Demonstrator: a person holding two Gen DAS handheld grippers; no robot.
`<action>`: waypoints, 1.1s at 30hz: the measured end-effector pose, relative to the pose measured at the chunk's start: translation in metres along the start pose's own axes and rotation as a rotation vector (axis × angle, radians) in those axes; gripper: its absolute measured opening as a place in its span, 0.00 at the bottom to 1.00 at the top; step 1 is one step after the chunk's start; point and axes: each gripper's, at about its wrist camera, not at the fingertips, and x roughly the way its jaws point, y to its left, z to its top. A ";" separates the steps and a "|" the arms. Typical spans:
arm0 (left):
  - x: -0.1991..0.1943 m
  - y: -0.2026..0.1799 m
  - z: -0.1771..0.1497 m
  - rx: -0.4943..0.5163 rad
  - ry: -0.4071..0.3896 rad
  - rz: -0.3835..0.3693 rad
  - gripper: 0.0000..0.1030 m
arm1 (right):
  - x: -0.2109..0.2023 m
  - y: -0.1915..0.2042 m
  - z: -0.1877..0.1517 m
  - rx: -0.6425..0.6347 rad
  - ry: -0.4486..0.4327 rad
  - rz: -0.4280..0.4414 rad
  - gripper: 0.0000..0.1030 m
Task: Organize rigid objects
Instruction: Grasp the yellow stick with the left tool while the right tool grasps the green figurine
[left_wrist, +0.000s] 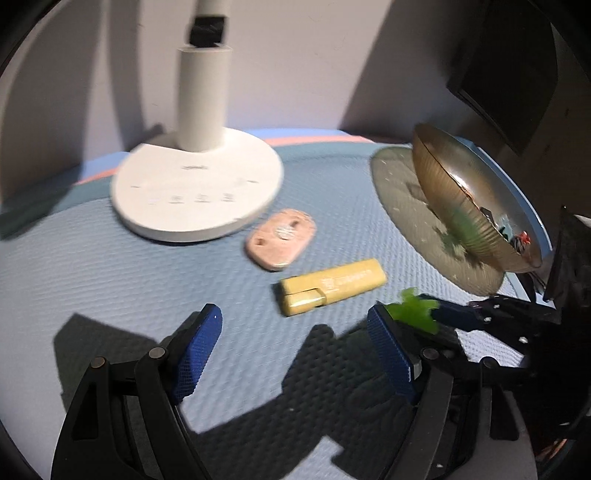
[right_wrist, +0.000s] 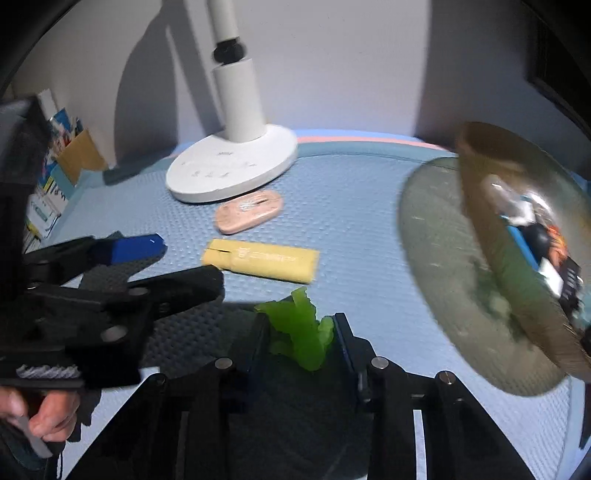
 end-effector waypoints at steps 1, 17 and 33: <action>0.004 -0.001 0.001 -0.004 0.006 -0.018 0.77 | -0.008 -0.009 -0.004 0.012 -0.015 -0.010 0.32; 0.001 -0.051 -0.008 0.125 0.011 -0.091 0.75 | -0.042 -0.094 -0.053 0.198 -0.057 0.145 0.42; 0.028 -0.074 0.002 0.317 -0.020 0.027 0.23 | -0.031 -0.055 -0.049 0.023 -0.045 -0.084 0.45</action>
